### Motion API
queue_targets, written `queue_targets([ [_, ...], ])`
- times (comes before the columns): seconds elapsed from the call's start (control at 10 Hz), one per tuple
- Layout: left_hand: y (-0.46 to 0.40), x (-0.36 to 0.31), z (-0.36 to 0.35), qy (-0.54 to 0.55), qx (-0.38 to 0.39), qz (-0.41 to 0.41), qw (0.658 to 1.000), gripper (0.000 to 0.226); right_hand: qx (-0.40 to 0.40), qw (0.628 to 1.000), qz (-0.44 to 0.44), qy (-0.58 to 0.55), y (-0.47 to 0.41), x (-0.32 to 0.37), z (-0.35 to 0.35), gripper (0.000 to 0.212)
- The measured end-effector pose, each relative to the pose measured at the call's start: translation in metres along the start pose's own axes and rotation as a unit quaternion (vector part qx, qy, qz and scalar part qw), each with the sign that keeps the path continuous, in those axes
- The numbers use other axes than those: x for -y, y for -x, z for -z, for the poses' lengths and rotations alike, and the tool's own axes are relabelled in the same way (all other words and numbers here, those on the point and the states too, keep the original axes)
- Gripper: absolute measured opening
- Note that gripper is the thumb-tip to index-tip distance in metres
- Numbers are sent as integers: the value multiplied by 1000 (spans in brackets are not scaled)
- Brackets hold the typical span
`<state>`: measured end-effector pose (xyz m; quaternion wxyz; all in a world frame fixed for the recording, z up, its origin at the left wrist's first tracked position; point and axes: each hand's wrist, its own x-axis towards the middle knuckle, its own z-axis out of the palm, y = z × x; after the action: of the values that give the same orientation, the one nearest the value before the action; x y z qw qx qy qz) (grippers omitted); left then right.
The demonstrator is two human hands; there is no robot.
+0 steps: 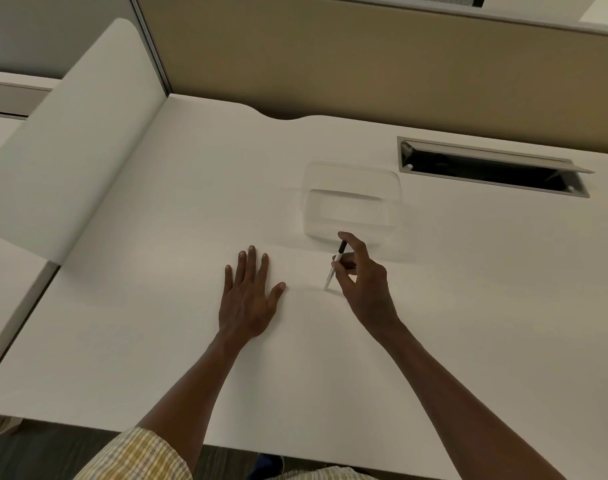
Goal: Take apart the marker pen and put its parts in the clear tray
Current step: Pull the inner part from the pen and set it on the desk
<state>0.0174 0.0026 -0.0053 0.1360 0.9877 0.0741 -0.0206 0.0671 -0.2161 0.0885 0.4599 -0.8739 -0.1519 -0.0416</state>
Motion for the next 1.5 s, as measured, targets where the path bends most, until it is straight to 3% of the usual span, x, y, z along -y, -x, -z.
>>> queue_targets([
  [0.3,0,-1,1,2,0,-1,1000,73,-28,999,40,8,0,5,3,49],
  [0.5,-1,-1,0,0,1,-1,1000,73,20,996,55,69,8,0,-3,48],
  [1.0,0,-1,1,2,-3,-1,1000,73,-27,996,78,44,4,12,-1,50],
  [1.1,0,-1,2,4,-4,-2,1000,73,19,994,73,76,10,5,-3,52],
  [1.5,0,-1,2,11,-8,-3,1000,72,-35,994,78,63,12,6,1,35],
])
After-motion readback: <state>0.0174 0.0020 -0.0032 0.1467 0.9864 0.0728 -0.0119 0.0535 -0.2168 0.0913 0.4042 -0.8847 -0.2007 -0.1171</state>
